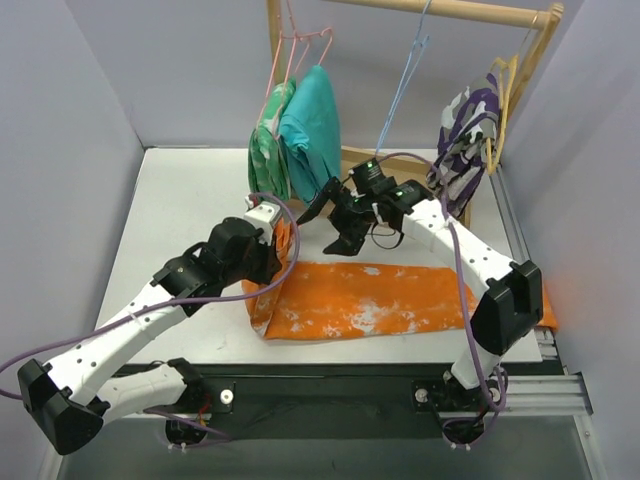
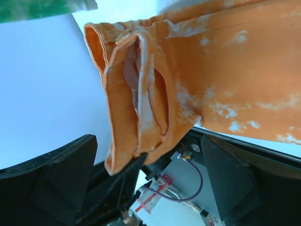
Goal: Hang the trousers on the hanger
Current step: Fold the trousers at the center of the board.
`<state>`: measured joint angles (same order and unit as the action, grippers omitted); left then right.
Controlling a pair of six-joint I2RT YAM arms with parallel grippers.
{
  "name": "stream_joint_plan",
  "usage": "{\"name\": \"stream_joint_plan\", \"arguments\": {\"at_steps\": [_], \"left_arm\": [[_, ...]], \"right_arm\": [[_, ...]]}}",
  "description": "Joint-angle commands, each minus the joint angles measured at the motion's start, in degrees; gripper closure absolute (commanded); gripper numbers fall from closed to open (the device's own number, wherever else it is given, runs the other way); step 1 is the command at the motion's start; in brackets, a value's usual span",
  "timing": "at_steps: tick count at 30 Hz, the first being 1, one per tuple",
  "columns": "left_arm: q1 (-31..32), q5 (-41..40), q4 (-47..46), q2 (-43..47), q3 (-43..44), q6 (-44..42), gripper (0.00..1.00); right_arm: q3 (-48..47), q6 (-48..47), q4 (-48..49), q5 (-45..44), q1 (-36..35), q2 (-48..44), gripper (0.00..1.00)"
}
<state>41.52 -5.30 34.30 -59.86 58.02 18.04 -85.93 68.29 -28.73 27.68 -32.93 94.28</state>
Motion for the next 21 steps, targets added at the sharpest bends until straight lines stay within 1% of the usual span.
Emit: {"name": "stream_joint_plan", "arguments": {"at_steps": [1,8,11,14,17,19,21], "left_arm": [[2.9,0.6,-3.5,0.0,3.0,1.4,1.00],[6.0,1.4,-5.9,-0.8,3.0,1.6,1.00],[6.5,2.4,-7.1,-1.0,2.8,1.6,1.00],[6.6,4.2,-8.3,-1.0,2.3,1.3,1.00],[6.6,5.3,-9.6,-1.3,2.0,1.3,1.00],[6.6,7.2,-11.0,-1.6,1.9,1.2,1.00],[6.6,8.7,-12.1,-1.9,1.6,1.1,0.99]], "right_arm": [[-2.7,3.6,0.9,1.9,-3.7,3.1,0.00],[-3.9,4.0,1.1,2.9,-7.6,7.4,0.00],[-5.3,2.2,1.1,4.2,-9.0,9.3,0.01],[-6.7,0.4,1.0,6.0,-10.0,10.5,0.05],[-6.7,-1.7,0.5,5.9,-10.2,10.0,0.09],[-6.4,-2.4,0.3,6.1,-10.2,9.8,0.15],[-6.4,-3.6,0.0,6.7,-10.3,9.8,0.26]]}}
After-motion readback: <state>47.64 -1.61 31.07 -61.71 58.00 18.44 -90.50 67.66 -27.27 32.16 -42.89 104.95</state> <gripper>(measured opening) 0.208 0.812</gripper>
